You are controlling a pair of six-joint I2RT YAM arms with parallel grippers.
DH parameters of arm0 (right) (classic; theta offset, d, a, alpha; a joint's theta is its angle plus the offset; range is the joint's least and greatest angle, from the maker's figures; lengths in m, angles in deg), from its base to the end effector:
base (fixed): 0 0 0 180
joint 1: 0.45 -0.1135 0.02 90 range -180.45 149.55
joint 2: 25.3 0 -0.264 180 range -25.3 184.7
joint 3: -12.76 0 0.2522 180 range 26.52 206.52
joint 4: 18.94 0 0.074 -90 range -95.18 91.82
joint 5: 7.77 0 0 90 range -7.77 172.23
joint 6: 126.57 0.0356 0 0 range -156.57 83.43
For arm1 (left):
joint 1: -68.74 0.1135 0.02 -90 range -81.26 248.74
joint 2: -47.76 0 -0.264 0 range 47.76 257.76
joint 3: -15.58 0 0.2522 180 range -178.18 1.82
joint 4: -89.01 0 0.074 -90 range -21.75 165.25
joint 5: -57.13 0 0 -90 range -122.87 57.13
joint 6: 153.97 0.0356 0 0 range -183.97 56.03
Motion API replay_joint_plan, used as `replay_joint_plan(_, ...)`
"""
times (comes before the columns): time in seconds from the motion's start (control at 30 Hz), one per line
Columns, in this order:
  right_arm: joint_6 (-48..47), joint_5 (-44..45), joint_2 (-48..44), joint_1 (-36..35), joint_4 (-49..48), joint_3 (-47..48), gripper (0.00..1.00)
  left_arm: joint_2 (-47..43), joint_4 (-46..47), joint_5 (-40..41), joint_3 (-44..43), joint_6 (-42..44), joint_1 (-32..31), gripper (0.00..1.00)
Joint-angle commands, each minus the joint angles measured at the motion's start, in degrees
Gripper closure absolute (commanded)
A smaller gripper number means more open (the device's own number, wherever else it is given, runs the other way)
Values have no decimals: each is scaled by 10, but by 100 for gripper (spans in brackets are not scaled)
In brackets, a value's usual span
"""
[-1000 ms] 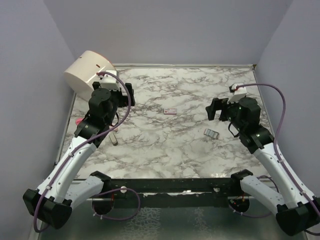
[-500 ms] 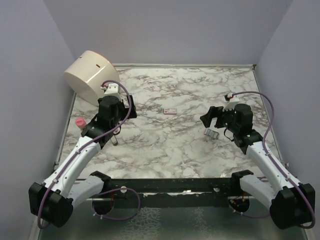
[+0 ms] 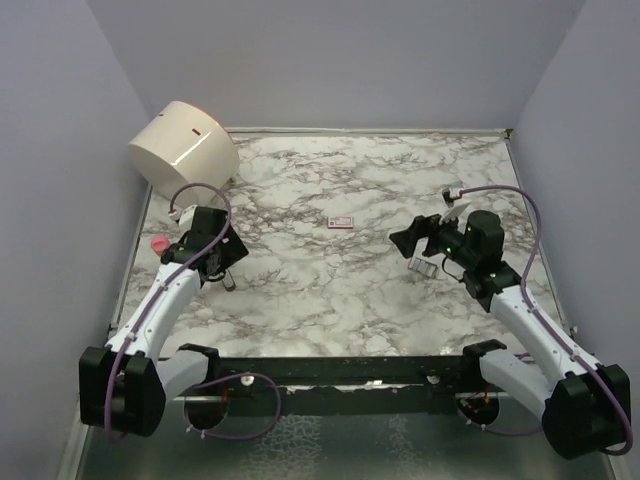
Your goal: Unload the staples from the stapler
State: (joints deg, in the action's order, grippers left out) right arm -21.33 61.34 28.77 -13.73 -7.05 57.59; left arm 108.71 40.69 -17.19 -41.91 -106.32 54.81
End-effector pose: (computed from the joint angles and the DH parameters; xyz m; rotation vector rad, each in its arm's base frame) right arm 0.2054 0.0615 0.2481 -0.2141 1.9637 0.6811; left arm 0.2067 -0.0413 0.2440 -0.7084 2.3257 -0.1020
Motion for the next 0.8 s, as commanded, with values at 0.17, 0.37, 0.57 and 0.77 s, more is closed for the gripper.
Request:
replay_joint_plan(0.17,-2,-23,-9,-15,-45,-13,1,45,-46,-32,56,-142,90,28)
replay_joint_plan(0.37,-2,-26,-6,-18,-51,-15,1,69,-26,-34,63,-154,91,45)
replay_joint_plan(0.57,-4,-27,-4,-18,-53,-18,1,102,-28,-34,52,-128,91,49)
replay_joint_plan(0.77,-4,-36,11,-19,-50,-13,1,90,-30,-20,47,-112,90,42)
